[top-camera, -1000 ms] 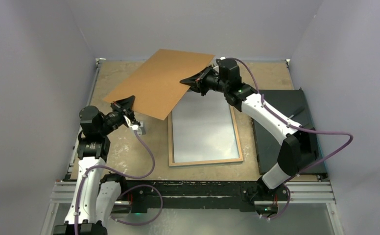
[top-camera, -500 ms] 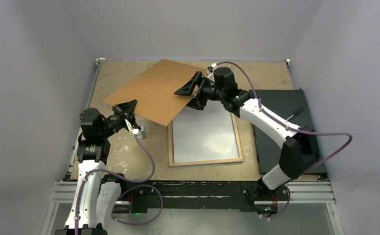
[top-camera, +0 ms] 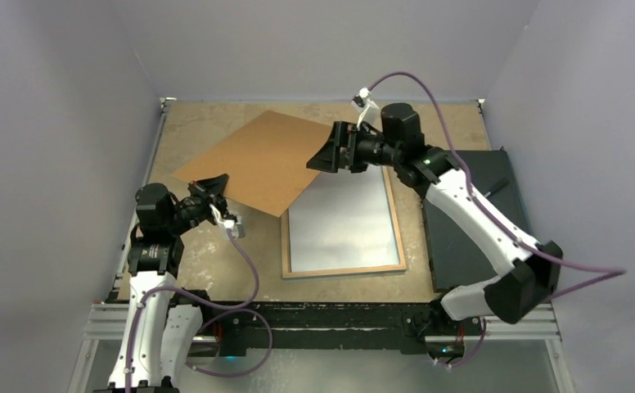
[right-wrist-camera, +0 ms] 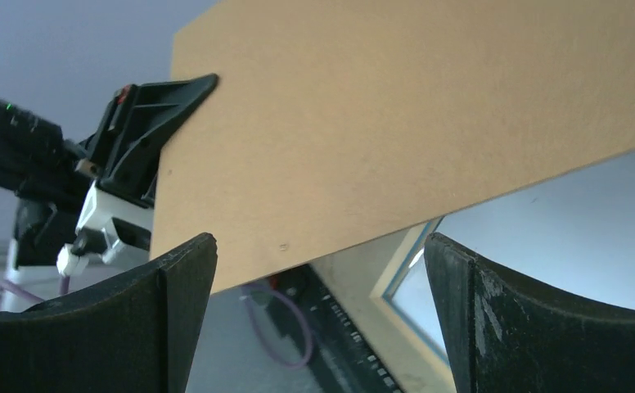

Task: Put the photo into the frame
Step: Pick up the photo frame item at the center of the board, then turn over the photo frame item on the photo frame.

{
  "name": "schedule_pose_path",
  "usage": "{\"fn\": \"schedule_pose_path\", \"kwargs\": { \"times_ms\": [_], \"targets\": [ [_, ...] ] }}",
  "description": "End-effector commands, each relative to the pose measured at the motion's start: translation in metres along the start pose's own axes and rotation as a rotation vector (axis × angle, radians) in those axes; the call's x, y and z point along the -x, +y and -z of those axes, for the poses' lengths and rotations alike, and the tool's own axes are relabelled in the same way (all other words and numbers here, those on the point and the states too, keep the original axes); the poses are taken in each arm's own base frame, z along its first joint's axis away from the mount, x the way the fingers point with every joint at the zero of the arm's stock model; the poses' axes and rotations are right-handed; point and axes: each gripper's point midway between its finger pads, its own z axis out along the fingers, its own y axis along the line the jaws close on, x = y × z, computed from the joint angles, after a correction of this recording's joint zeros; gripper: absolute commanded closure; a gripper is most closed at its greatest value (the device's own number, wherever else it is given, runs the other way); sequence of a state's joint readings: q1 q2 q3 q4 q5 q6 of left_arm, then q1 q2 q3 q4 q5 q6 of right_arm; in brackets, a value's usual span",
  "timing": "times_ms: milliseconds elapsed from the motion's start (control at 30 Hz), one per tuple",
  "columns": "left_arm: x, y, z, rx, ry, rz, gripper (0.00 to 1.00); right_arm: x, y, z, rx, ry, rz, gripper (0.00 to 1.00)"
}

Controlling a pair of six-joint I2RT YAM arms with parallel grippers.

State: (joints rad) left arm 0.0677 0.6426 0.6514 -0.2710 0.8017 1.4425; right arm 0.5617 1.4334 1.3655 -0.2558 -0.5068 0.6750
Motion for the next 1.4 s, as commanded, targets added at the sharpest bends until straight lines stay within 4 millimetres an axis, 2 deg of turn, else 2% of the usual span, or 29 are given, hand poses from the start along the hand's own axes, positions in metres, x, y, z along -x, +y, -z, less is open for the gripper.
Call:
{"fn": "schedule_pose_path", "kwargs": {
  "times_ms": [0, 67, 133, 267, 433, 533, 633, 833, 967, 1133, 1267, 1367],
  "targets": [
    [0.022, 0.027, 0.006, 0.031, -0.061, -0.15, 1.0, 0.029, 0.012, 0.039, -0.044, -0.161, 0.378, 0.01],
    [0.025, 0.02, 0.006, 0.008, -0.077, -0.162, 1.0, 0.029, 0.003, 0.046, -0.07, -0.193, 0.524, 0.01],
    [0.027, 0.018, 0.007, 0.001, -0.085, -0.166, 1.0, 0.019, -0.007, 0.052, -0.079, -0.218, 0.673, 0.01],
    [0.03, 0.025, 0.011, 0.014, -0.078, -0.155, 1.0, 0.021, -0.009, 0.07, -0.14, -0.294, 1.016, 0.01],
    [0.032, 0.032, 0.013, 0.03, -0.074, -0.127, 1.0, 0.006, -0.034, 0.055, -0.215, -0.172, 1.268, 0.04],
    [0.035, 0.029, 0.013, 0.028, -0.087, -0.137, 1.0, -0.002, -0.036, 0.039, -0.245, -0.153, 1.408, 0.1],
    [0.036, 0.028, 0.013, 0.029, -0.09, -0.158, 1.0, -0.004, -0.035, 0.025, -0.243, -0.141, 1.464, 0.18],
    [0.034, 0.034, 0.015, 0.035, -0.076, -0.168, 1.0, -0.001, -0.029, 0.019, -0.242, -0.132, 1.571, 0.23],
    [0.037, 0.036, 0.014, 0.042, -0.093, -0.178, 1.0, 0.003, -0.032, 0.008, -0.28, -0.149, 1.627, 0.3],
    [0.035, 0.041, 0.014, 0.049, -0.078, -0.193, 1.0, -0.008, -0.036, -0.015, -0.302, -0.138, 1.686, 0.37],
    [0.036, 0.047, 0.015, 0.053, -0.079, -0.2, 1.0, 0.008, -0.023, -0.017, -0.373, -0.283, 1.73, 0.43],
    [0.039, 0.048, 0.016, 0.064, -0.09, -0.215, 1.0, 0.017, -0.005, -0.011, -0.393, -0.397, 1.771, 0.56]
  ]
}}
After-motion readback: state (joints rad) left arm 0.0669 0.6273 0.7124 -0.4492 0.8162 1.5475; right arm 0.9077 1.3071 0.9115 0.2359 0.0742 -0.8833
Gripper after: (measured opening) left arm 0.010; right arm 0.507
